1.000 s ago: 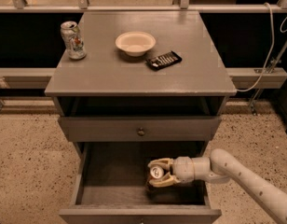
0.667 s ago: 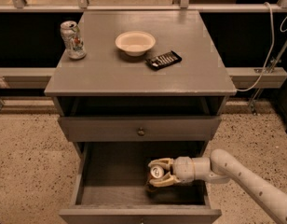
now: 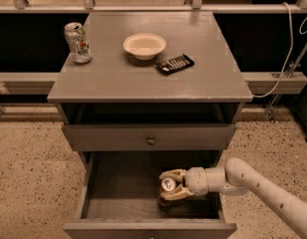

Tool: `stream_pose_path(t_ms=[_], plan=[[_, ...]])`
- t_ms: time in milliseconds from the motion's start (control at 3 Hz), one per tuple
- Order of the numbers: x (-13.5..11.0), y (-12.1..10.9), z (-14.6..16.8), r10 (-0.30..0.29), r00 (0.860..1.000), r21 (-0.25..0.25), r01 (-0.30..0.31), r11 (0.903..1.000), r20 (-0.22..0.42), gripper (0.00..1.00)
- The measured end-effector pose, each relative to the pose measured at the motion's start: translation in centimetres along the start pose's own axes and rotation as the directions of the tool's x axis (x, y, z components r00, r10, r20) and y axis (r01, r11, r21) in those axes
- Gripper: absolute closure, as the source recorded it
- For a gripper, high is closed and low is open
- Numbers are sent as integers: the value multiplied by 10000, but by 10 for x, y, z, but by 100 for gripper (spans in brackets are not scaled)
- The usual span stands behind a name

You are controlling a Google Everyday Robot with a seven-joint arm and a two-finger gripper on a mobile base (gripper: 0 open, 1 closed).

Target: Place orange can into middle drawer

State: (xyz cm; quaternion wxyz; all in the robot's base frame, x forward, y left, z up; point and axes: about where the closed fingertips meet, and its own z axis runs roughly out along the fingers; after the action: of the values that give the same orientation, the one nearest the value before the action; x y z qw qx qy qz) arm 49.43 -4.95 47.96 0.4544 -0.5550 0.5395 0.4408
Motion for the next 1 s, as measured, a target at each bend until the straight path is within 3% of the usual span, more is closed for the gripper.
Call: stream_pose_path(t_ms=[333, 667, 1000], plan=[[8, 2, 0, 204, 9989, 150, -198, 9997, -423, 82], [27, -1, 2, 16, 9989, 286, -3, 9996, -460, 51], [26, 0, 4, 33, 9990, 239, -22, 9997, -445, 28]])
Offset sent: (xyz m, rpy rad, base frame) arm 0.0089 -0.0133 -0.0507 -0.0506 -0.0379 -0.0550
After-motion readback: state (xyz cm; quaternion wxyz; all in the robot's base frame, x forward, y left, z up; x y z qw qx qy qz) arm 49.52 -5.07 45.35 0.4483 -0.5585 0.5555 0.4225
